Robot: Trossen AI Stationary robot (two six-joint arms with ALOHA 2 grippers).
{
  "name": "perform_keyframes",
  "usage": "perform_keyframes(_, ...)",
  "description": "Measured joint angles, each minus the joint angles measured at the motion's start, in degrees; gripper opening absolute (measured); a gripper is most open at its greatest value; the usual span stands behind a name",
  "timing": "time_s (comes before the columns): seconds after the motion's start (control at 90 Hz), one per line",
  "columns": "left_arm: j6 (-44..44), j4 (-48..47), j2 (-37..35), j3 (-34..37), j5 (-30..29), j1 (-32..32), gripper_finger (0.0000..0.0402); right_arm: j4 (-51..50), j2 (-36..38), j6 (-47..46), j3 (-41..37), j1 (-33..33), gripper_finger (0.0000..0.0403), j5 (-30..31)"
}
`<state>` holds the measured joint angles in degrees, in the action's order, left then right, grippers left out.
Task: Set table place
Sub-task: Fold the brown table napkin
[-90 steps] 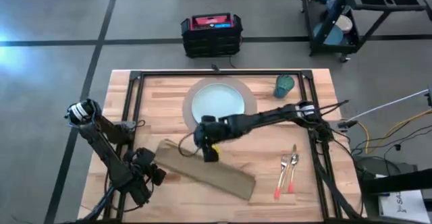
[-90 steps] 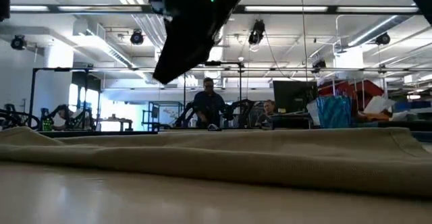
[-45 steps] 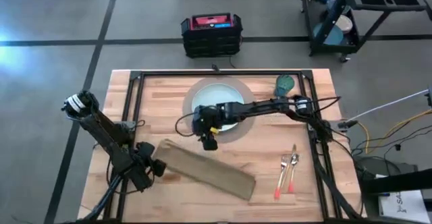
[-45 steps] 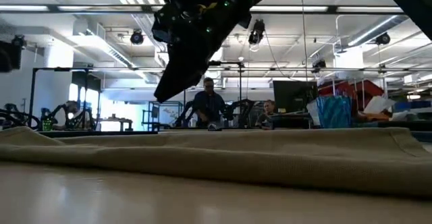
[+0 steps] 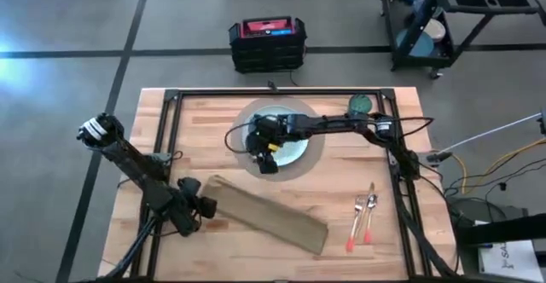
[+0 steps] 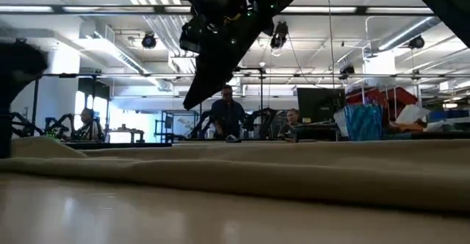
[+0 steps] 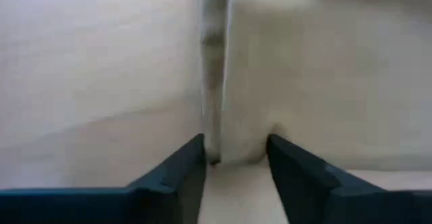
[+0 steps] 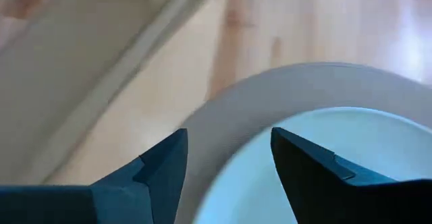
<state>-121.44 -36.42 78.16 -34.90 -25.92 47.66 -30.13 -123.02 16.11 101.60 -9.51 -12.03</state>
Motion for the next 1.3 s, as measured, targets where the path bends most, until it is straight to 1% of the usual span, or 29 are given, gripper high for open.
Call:
perform_keyframes(0.067,1.5,0.5,0.3,0.1,-2.1,-0.2,0.0091,0.0,0.0,0.0,0.9,-1.4,0.0199,0.0)
perform_keyframes(0.256,2.6,2.1,1.1,1.7,-1.4,-0.4,0.0017,0.4,0.1,0.2,2.7,-4.1,0.0199,-0.8)
perform_keyframes(0.322,3.0,3.9,1.3,2.4,-1.1,-0.4,0.0006,-0.3,0.1,1.1,2.9,-4.8,0.0199,-4.9)
perform_keyframes(0.411,4.7,6.4,1.3,3.5,-1.4,-0.4,0.0007,-0.6,-0.5,1.0,2.9,-5.2,0.0199,-13.9)
perform_keyframes(0.444,5.3,7.2,1.3,3.8,-1.6,-0.4,0.0005,-1.2,-0.9,0.7,2.9,-5.2,0.0199,-16.4)
perform_keyframes(0.489,5.5,7.5,1.3,3.9,-1.6,-0.4,0.0002,-1.5,-1.6,0.5,2.8,-4.9,0.0199,-18.2)
perform_keyframes(0.544,5.6,7.5,1.2,3.9,-2.0,-0.4,0.0002,-1.4,-2.4,0.6,2.8,-3.9,0.0199,-18.2)
perform_keyframes(0.7,6.4,8.2,1.1,3.8,-3.1,-0.4,0.002,0.7,-4.0,0.8,2.8,-0.7,0.0199,-18.5)
perform_keyframes(0.844,7.0,11.9,0.7,3.5,-3.3,-0.4,0.0048,6.1,-6.5,-0.8,2.8,1.5,0.0199,-18.4)
perform_keyframes(0.967,9.1,16.3,0.7,3.4,-3.2,-0.4,0.009,9.0,-8.9,-3.2,5.1,2.2,0.0199,-18.5)
perform_keyframes(1.044,10.0,17.9,0.7,3.1,-3.1,-0.4,0.012,8.7,-10.9,-4.4,7.1,2.6,0.0199,-18.5)
perform_keyframes(1.144,10.0,18.7,0.7,2.7,-3.1,-0.4,0.0159,7.7,-14.1,-5.0,9.7,3.5,0.0199,-18.6)
perform_keyframes(1.2,10.0,19.3,0.7,2.7,-3.1,-0.4,0.0179,7.0,-15.5,-5.2,11.0,4.0,0.0199,-19.5)
perform_keyframes(1.3,10.0,19.9,0.7,2.7,-3.1,-0.4,0.0208,7.2,-17.2,-5.9,12.8,5.2,0.0199,-20.1)
